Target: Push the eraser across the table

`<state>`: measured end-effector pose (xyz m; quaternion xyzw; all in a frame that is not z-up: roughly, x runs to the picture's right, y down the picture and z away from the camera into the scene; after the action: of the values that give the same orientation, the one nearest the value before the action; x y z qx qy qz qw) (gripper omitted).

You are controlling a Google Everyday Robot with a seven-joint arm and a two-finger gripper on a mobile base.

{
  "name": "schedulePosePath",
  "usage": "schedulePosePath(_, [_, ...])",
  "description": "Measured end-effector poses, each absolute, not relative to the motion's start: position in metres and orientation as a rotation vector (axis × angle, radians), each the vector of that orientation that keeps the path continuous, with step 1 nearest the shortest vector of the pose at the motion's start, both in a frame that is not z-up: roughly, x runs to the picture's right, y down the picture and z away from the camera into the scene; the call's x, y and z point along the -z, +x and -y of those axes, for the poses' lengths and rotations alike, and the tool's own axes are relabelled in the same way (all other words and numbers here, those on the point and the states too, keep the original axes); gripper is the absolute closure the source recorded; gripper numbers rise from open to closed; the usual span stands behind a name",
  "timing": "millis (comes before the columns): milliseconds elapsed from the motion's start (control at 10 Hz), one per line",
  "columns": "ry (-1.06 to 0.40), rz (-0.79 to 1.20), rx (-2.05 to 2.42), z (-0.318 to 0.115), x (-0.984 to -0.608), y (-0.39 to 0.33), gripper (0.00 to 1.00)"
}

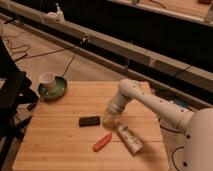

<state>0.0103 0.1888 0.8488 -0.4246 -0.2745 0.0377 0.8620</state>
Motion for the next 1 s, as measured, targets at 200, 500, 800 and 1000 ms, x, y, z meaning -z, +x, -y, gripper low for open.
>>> schedulePosePath(200, [-0.909,0.583,-0.064,-0.195,-0.855,0.001,1.00])
schedulePosePath(500, [-0.934,0.596,-0.059,-0.203,-0.863,-0.008,1.00])
schedulePosePath(800, [-0.938,0.635,-0.041,-0.203,-0.863,-0.027,1.00])
schedulePosePath(1000, [-0.949,0.680,-0.006,-0.206,-0.858,-0.052,1.00])
